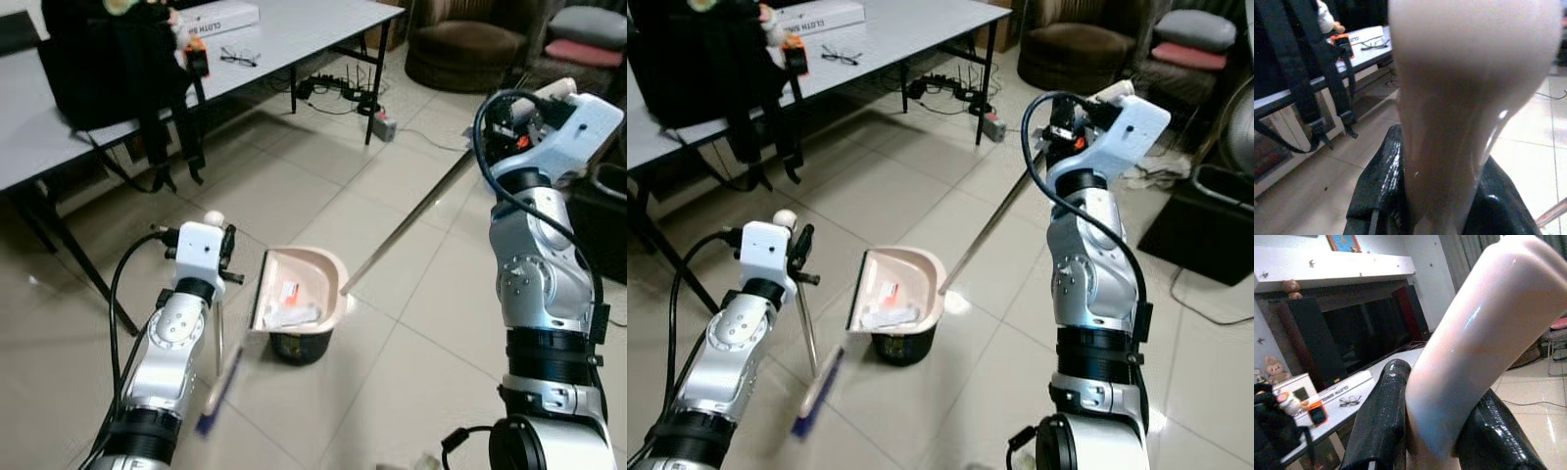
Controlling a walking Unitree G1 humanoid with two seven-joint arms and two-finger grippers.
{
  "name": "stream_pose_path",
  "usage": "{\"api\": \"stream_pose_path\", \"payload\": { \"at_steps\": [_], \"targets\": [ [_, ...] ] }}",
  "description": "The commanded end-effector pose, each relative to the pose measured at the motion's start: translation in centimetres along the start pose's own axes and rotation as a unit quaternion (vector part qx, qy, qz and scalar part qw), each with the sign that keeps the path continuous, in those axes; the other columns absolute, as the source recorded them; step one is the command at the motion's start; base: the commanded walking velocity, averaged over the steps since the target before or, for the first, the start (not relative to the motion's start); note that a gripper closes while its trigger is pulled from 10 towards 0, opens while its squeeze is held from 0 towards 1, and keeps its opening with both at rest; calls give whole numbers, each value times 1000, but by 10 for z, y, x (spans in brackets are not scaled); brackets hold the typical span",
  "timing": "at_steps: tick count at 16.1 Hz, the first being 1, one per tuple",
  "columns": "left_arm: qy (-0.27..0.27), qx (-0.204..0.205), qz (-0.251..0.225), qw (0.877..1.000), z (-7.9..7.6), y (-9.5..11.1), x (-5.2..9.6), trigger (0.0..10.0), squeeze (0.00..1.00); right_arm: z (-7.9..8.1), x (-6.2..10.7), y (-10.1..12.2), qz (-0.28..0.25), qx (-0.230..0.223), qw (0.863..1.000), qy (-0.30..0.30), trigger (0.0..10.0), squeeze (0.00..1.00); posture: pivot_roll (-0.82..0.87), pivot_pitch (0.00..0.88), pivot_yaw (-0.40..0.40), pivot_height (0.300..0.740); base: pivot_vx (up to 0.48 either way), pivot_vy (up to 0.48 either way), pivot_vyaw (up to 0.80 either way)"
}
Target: Sweep floor
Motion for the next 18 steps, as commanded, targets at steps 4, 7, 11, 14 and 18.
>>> {"api": "stream_pose_path", "payload": {
  "at_steps": [4, 7, 11, 14, 18],
  "targets": [
    [-5, 1, -21, 1000, -4, 13, -6, 10000, 0, 6, -2, 19, -55, 18, 998, 17, 10000, 0, -46, 0, -14, 740, 262, 0, 0],
    [-4, 0, -19, 1000, -4, 13, -7, 10000, 0, 11, 2, 18, -66, 60, 995, 41, 10000, 0, -47, 0, -14, 740, 0, 0, 0],
    [-8, 0, -19, 1000, -7, 14, -10, 10000, 0, 26, 3, 10, -77, 83, 990, 81, 10000, 0, -49, 0, -14, 740, 0, 0, 0],
    [-7, -1, -19, 1000, -7, 14, -11, 10000, 0, 41, 6, 1, -79, 97, 984, 125, 10000, 0, -48, 0, -16, 740, 0, 0, 0],
    [-8, -1, -19, 1000, -7, 14, -12, 10000, 0, 67, 16, -20, -71, 141, 966, 205, 10000, 0, -48, 0, -16, 740, 0, 0, 0]
  ]
}}
Point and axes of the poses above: a point about 5 cm out from each wrist's last joint towards the gripper, its own x axis pointing back from the gripper into the wrist, its own y axis along the axis of the wrist's last joint, z = x × y, the point moved 3 cm from there along -x, pointing out of the wrist towards the gripper, and after that the axes turned 11 degrees about -x, right-handed, at the moved point
